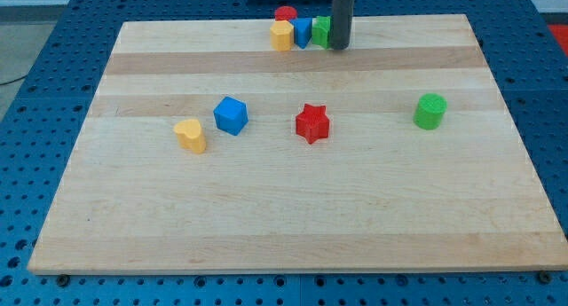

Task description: Push the green circle vertically below the green star

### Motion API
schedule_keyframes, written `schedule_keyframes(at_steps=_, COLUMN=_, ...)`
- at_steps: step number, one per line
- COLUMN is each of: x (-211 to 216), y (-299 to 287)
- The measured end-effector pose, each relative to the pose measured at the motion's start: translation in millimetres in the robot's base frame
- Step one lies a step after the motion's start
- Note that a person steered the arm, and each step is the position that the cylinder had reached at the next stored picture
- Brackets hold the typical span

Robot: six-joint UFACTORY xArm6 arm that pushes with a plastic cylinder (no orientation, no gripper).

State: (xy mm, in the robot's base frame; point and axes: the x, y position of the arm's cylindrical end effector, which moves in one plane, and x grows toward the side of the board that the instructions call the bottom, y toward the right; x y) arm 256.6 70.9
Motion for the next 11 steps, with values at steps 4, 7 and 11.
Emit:
schedule_keyframes(at_steps=4, x=38.1, y=12.2)
schedule_keyframes(at_steps=7, x=70.1, y=26.4)
schedule_keyframes(at_steps=11, x=182.1, y=185.6)
